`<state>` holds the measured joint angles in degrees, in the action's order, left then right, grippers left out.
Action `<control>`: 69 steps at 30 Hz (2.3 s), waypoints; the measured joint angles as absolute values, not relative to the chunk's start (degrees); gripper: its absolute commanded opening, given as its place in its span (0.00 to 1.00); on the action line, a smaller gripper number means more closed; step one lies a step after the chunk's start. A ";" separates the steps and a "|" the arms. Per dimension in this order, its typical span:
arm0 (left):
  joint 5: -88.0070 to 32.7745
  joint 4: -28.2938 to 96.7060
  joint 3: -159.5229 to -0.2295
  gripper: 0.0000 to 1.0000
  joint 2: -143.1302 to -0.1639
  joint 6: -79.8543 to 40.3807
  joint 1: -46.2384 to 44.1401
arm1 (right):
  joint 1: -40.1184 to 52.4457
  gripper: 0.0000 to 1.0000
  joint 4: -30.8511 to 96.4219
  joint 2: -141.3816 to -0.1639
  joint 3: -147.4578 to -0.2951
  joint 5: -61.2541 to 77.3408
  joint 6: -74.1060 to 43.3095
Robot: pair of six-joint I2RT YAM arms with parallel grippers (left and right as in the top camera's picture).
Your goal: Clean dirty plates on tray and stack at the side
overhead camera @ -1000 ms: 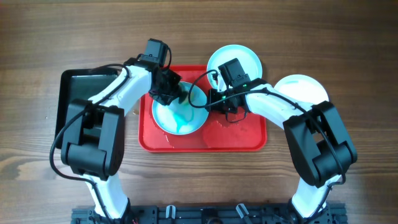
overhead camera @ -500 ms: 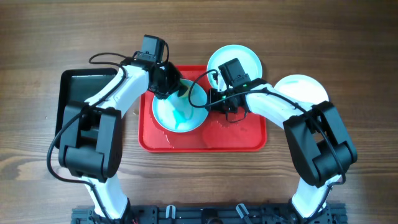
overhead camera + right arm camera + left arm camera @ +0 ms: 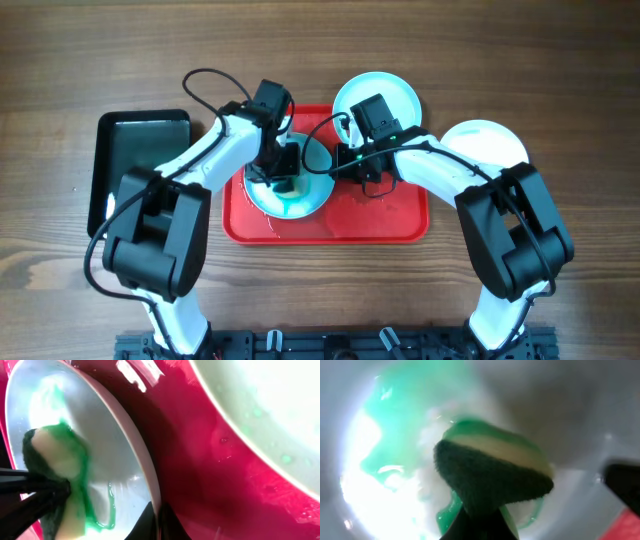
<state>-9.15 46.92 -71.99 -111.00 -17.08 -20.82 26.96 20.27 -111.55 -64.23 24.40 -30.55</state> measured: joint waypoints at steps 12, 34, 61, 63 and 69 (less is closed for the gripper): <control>16.93 44.36 -70.30 0.04 -110.04 -37.43 -22.79 | 27.53 0.04 19.66 -111.55 -64.23 25.67 -30.61; -7.99 30.44 -69.76 0.04 -111.24 -33.98 -24.32 | 26.39 0.04 20.03 -111.55 -64.23 24.97 -30.17; -5.65 34.87 -71.13 0.04 -111.39 -37.47 -21.10 | 27.18 0.05 20.05 -111.55 -64.23 25.67 -29.95; 0.36 41.04 -73.25 0.04 -111.20 -38.46 -19.99 | 27.18 0.04 20.05 -111.55 -64.23 25.69 -29.95; 10.70 56.90 -86.94 0.04 -108.31 -38.37 -15.46 | 27.18 0.12 20.08 -111.55 -64.23 25.65 -29.98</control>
<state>10.70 56.90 -86.94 -108.31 -38.37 -15.46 27.18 20.08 -111.55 -64.23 25.65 -29.98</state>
